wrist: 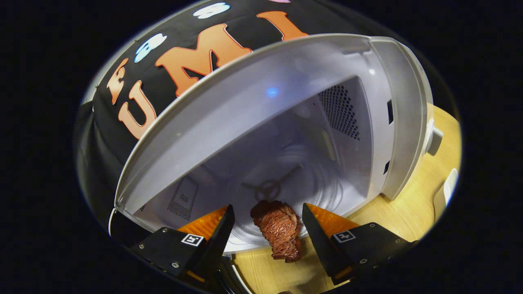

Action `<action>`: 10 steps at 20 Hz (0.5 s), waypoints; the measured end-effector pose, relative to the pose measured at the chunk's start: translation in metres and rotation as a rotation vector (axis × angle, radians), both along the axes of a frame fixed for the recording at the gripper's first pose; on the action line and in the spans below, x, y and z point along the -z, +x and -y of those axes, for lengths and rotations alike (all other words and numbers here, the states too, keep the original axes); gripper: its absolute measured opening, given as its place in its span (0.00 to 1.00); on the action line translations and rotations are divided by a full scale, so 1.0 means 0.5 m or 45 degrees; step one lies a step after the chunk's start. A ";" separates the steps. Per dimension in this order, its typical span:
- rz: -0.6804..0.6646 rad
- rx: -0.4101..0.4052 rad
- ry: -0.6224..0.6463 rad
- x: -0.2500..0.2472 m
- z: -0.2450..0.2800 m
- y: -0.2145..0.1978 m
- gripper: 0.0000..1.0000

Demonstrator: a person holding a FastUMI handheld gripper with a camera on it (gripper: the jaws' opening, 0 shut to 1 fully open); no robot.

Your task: Open the microwave, put the food inside, and close the microwave door.

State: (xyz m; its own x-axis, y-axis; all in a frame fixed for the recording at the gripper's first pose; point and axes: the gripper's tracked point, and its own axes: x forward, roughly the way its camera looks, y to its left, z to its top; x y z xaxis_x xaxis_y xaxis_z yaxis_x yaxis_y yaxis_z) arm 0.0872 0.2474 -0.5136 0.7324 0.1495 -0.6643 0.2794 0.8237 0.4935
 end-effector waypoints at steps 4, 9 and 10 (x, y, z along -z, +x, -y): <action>0.025 -0.019 -0.065 -0.024 0.035 -0.023 0.99; 0.088 -0.051 -0.162 -0.100 0.079 -0.110 0.98; 0.101 -0.058 -0.188 -0.120 0.088 -0.129 0.99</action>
